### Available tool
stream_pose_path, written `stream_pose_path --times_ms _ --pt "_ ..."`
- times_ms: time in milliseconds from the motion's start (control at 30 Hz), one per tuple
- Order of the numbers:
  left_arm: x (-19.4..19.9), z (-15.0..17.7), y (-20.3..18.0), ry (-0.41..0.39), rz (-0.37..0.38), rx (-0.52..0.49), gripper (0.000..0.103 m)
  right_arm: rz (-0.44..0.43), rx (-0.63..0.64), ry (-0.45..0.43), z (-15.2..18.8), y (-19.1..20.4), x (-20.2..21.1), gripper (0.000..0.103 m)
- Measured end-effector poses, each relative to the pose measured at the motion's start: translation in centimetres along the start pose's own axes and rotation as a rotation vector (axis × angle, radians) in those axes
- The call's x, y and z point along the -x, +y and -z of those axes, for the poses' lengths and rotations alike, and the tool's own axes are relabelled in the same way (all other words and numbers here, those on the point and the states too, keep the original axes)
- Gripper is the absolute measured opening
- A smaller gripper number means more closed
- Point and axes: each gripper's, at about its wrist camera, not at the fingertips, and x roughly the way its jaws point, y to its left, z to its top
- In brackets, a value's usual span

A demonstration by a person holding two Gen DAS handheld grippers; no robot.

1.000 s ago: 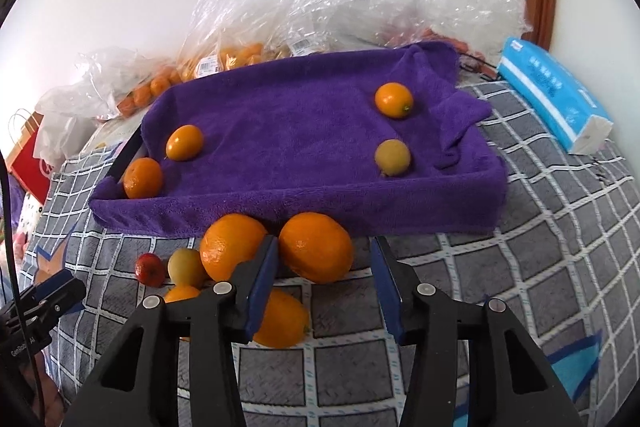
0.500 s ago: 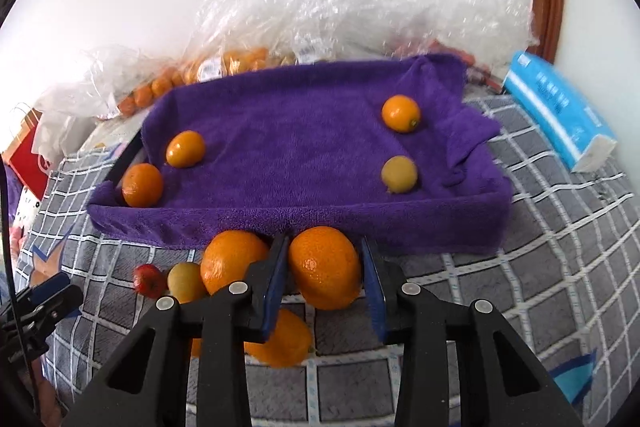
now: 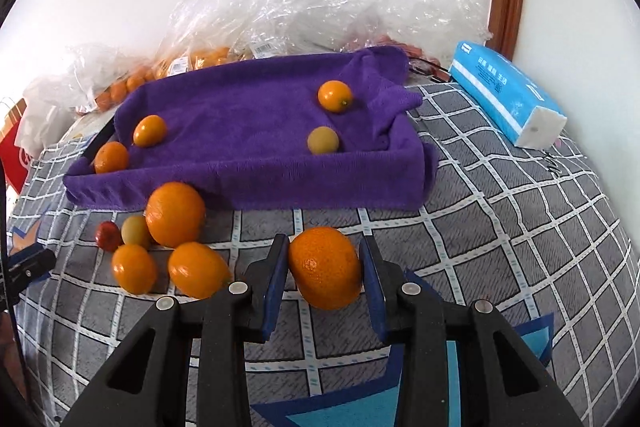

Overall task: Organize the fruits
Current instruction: 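Grasp a large loose orange beside the towel with the right tool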

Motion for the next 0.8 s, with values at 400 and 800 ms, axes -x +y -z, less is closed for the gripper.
stream_pose_path --times_ms 400,800 --pt "0.2 0.1 0.2 0.005 0.033 0.005 0.066 -0.019 0.003 0.005 0.1 0.0 -0.2 0.036" --pt "-0.8 -1.6 -6.9 0.036 0.087 -0.101 0.056 -0.062 -0.065 -0.015 0.1 -1.4 0.2 0.035"
